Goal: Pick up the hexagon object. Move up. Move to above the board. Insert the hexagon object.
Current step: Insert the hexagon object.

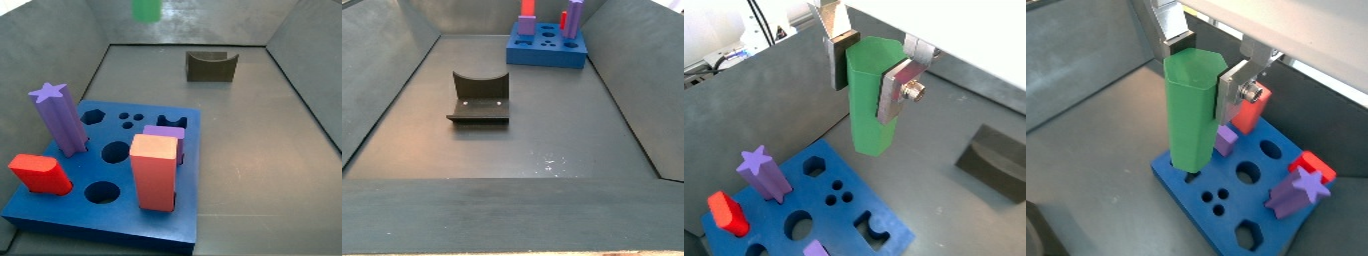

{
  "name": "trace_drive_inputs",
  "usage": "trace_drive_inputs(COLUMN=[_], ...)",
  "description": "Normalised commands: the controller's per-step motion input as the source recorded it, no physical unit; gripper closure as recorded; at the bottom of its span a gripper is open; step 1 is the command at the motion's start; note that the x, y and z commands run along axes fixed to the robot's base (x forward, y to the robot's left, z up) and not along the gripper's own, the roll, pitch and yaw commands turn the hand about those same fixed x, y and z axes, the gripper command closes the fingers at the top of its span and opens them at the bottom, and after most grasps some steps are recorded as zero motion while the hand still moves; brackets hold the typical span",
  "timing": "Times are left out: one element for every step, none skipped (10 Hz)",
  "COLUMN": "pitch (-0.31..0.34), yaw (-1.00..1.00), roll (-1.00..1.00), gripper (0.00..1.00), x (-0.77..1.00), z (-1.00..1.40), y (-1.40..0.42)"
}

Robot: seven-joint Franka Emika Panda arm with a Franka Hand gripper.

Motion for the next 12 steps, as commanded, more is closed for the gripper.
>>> trace_drive_inputs(pitch=[-0.114, -0.086, -0.036, -0.011, 0.000, 0.000, 0.000, 0.000, -0.051, -0.141, -0.151, -0.220], yaw=[0.00, 0.00, 0.00, 0.00, 0.00, 0.00, 0.00, 0.00, 0.00, 0.05, 0.12, 0.17], roll=[-0.30, -0.20, -0.10, 0.00, 0.00, -0.05, -0.07, 0.00, 0.00, 0.13, 0.16, 0.00], gripper=[1.00, 1.00, 1.00, 1.00, 1.00, 1.00, 1.00, 1.00, 1.00, 1.00, 1.00, 1.00], x=[-0.48, -0.52, -0.40, -0.29, -0.12, 0.00, 0.00, 0.00, -0.14, -0.30, -0.35, -0.41], z=[-0.53, -0.76, -0.93, -0.93, -0.91, -0.86, -0.81, -0.58, -0.46, -0.51, -0.46, -0.41], y=[0.11, 0.09, 0.00, -0.14, -0.18, -0.17, -0.12, -0.06, -0.02, -0.13, -0.15, 0.00])
